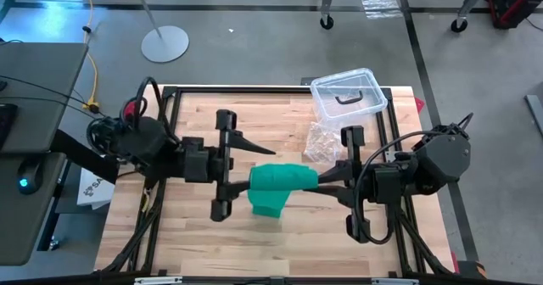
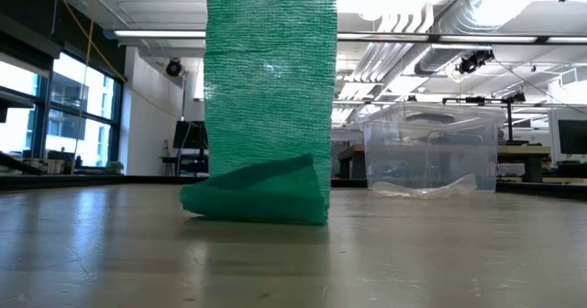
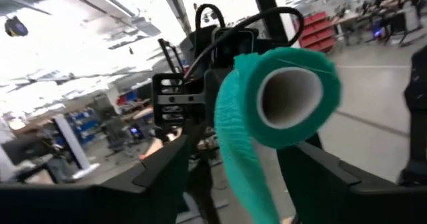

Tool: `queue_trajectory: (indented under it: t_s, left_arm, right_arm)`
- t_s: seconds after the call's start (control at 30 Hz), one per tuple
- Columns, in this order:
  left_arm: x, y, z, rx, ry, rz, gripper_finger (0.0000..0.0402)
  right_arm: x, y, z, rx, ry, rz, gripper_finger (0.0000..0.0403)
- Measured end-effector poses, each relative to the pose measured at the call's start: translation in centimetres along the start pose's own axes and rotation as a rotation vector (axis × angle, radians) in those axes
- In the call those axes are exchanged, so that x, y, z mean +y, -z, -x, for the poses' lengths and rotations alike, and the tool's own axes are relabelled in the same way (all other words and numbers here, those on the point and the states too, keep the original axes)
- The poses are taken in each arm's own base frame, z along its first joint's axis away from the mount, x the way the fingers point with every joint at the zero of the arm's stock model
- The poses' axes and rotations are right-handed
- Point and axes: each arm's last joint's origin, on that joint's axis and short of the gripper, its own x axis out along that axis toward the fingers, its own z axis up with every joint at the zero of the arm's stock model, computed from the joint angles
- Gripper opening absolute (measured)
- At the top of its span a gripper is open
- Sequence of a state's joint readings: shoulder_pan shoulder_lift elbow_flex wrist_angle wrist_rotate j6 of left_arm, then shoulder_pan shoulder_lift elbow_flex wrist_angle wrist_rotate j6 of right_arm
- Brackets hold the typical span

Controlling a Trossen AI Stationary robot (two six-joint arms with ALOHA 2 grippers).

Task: Roll bandage
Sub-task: Roll the green bandage

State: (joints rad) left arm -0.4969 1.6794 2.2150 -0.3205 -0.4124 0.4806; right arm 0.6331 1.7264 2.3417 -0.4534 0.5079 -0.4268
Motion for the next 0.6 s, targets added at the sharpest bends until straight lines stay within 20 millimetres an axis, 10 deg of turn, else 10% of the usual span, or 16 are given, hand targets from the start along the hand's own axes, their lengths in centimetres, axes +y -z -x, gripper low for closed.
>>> queue_trajectory:
  t_s: [0.4,0.6]
  left_arm:
    - [0.6,-0.6,0.4,-0.021,-0.054,-0.087,0.0019]
    - [1.5,-0.6,0.3,-0.031,-0.097,-0.082,0.0007]
  right_arm:
    - [-0.1,0.1,0.0,0.012,0.016,0.003,0.0003]
    - [0.1,0.2,0.0,0.021,-0.006,0.011,0.0003]
